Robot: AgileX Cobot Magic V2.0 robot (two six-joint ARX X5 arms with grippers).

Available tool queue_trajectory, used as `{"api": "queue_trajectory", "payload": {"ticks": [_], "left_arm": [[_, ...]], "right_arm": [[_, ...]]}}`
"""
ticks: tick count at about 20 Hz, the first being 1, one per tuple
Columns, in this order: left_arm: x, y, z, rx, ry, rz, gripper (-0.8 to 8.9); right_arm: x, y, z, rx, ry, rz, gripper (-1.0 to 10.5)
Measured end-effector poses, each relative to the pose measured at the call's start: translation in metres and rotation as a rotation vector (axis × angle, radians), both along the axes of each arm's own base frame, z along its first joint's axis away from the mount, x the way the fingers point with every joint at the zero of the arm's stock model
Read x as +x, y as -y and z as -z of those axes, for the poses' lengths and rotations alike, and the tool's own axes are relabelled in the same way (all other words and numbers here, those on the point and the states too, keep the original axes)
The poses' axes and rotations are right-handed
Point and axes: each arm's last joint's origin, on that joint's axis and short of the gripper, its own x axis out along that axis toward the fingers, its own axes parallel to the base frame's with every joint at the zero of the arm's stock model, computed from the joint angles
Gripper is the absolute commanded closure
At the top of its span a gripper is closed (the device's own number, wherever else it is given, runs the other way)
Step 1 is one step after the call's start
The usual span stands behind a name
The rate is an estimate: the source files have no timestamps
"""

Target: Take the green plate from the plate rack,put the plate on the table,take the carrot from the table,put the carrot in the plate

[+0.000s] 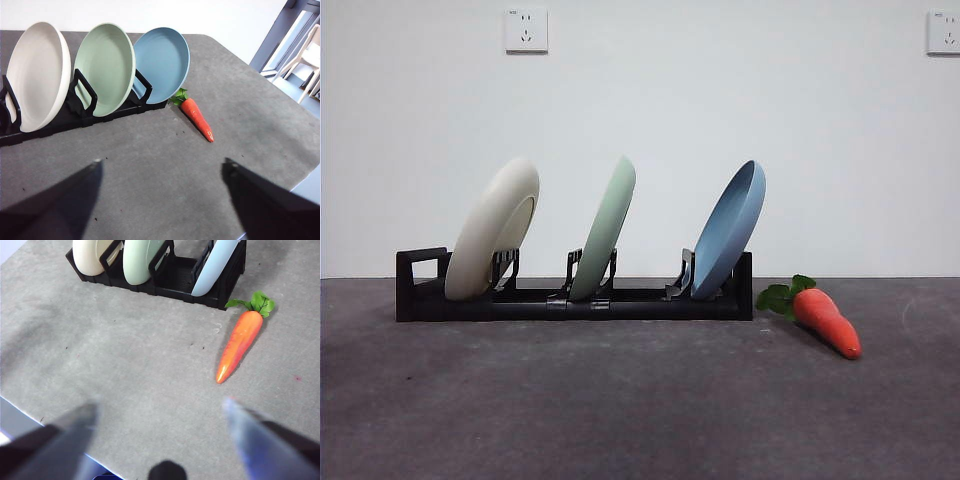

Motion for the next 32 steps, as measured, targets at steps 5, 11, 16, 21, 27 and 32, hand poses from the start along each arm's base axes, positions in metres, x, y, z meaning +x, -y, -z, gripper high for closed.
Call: {"api": "queue_trajectory", "payload": {"ticks": [5,11,16,21,27,32], "left_arm": [[0.008,0.000,-0.011,-0.005,0.023,0.008,2.50],[0.046,0.014,-0.049,-0.015,0.094,0.083,2.50],[0.106,0.059,-0.067,0.034,0.083,0.127,2.51],[0.175,0.121,-0.053,0.086,0.057,0.159,2.51],[0.245,0.167,-0.004,0.165,-0.006,0.092,2.52],[0.273,0.179,0.032,0.211,-0.015,0.012,2.52]], "right_arm": [[0.000,0.000,0.000,0.000,0.000,0.000,3.2],[0.003,0.000,0.001,0.000,-0.013,0.001,3.2],[0.007,-0.001,0.003,0.000,-0.030,0.002,3.2],[0.007,-0.001,0.003,0.000,-0.029,0.002,3.2],[0.007,-0.001,0.003,0.005,-0.035,0.007,3.2],[0.007,-0.001,0.003,0.005,-0.036,0.007,3.2]]}}
